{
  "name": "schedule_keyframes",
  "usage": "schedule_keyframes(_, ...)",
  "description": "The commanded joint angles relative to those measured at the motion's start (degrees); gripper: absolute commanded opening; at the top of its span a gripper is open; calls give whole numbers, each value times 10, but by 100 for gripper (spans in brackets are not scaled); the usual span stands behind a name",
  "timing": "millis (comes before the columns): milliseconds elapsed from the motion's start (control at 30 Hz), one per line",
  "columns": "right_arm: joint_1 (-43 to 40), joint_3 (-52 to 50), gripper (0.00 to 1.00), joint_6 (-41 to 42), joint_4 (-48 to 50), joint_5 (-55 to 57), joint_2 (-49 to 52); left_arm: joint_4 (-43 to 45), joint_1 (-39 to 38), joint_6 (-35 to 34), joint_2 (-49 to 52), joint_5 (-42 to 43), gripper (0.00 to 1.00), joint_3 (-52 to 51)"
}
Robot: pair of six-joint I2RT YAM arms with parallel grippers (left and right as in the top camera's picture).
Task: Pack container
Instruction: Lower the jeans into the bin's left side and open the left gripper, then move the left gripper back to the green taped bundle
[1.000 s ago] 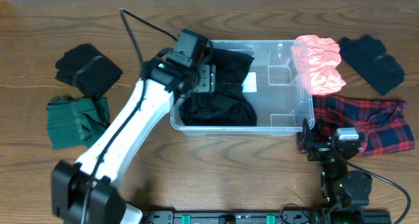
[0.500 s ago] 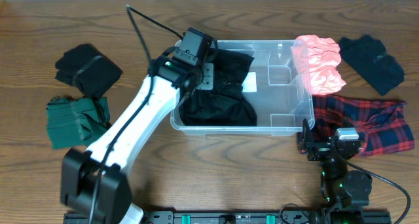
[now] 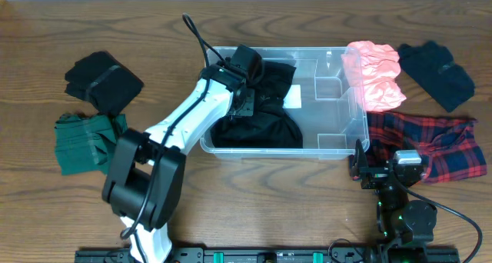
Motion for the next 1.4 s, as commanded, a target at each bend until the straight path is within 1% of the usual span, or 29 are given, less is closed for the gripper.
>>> schedule_keyframes(0, 4, -1, 99, 6, -2, 4, -3, -9, -1, 3, 13, -20, 6, 6)
schedule_keyframes(167, 4, -1, 99, 6, -2, 4, -3, -9, -1, 3, -20, -20, 6, 14)
schedule_keyframes(433, 4, -1, 99, 6, -2, 4, -3, -5, 2, 6, -136, -28, 7, 18)
schedule_keyframes(533, 4, -1, 99, 6, -2, 4, -3, -9, 10, 17, -177, -82, 17, 18)
schedule_keyframes(567, 4, -1, 99, 6, -2, 4, -3, -12, 15, 19, -187, -105, 17, 18)
schedule_keyframes(600, 4, -1, 99, 6, -2, 4, -3, -17, 21, 19, -196, -127, 22, 18)
schedule_keyframes(633, 4, -1, 99, 6, -2, 4, -3, -23, 29, 19, -205, -150, 24, 18)
schedule_keyframes(700, 4, -1, 99, 6, -2, 4, -3, -37, 46, 19, -217, -177, 54, 18)
schedule_keyframes(733, 4, -1, 99, 6, -2, 4, -3, -47, 57, 19, -221, -186, 63, 18)
schedule_keyframes(833, 4, -1, 99, 6, -2, 4, -3, -77, 93, 18, -225, -188, 84, 18)
schedule_keyframes(867, 4, -1, 99, 6, -2, 4, -3, -87, 107, 19, -225, -188, 88, 17)
schedule_keyframes(1100, 4, -1, 99, 6, -2, 4, -3, -136, 205, 18, -224, -188, 96, 16)
schedule_keyframes(1233, 4, -1, 99, 6, -2, 4, -3, -149, 257, 14, -224, -187, 98, 11)
schedule_keyframes(1367, 4, -1, 99, 6, -2, 4, -3, -153, 300, -19, -224, -187, 99, -11)
